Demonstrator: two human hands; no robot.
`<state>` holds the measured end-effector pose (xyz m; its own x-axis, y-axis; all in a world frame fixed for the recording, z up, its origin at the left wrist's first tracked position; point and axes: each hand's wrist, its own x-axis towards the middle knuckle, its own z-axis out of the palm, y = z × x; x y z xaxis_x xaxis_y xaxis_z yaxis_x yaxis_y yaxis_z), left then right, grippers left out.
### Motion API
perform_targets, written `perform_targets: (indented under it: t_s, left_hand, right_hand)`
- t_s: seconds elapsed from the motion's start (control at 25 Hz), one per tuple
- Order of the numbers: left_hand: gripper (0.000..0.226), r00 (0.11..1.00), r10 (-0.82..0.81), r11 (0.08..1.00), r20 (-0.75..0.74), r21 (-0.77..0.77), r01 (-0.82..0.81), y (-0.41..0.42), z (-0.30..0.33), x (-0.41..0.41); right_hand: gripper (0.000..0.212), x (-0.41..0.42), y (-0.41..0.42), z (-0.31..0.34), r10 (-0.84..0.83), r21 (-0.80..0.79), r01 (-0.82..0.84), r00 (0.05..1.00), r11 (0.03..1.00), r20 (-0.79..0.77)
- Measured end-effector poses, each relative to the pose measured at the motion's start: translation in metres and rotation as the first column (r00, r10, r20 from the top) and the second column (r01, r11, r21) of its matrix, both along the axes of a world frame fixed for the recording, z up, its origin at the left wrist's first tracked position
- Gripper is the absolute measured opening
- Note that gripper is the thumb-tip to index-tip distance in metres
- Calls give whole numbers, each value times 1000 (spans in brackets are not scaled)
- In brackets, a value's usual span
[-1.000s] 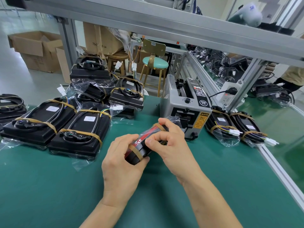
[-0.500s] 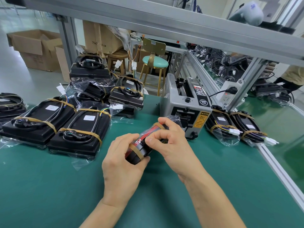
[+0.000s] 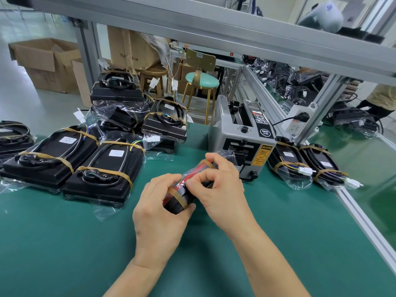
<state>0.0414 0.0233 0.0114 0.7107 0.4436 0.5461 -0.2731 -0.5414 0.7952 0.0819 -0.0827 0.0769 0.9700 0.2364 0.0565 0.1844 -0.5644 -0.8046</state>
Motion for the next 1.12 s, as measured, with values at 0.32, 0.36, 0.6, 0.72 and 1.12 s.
perform_targets:
  t_s: [0.32, 0.36, 0.6, 0.72, 1.12]
  left_hand:
    - [61, 1000, -1, 1000, -23, -12, 1, -1, 2, -2]
    - [61, 1000, -8, 1000, -25, -3, 8, 0, 2, -2]
    - [59, 999, 10, 1000, -36, -22, -10, 2, 2, -2]
    - [61, 1000, -9, 1000, -28, -21, 8, 3, 2, -2]
    - [68, 964, -87, 995, -252, 30, 98, 58, 22, -5]
  right_hand:
    - [41, -1, 4, -7, -149, 246, 150, 989, 958, -21]
    - [39, -1, 5, -10, -165, 231, 158, 986, 960, 9]
    - [52, -5, 4, -15, -119, 144, 105, 989, 984, 93]
    - [67, -1, 0, -14, -69, 79, 60, 991, 995, 112]
    - [40, 63, -63, -18, 255, 248, -239, 966, 939, -33]
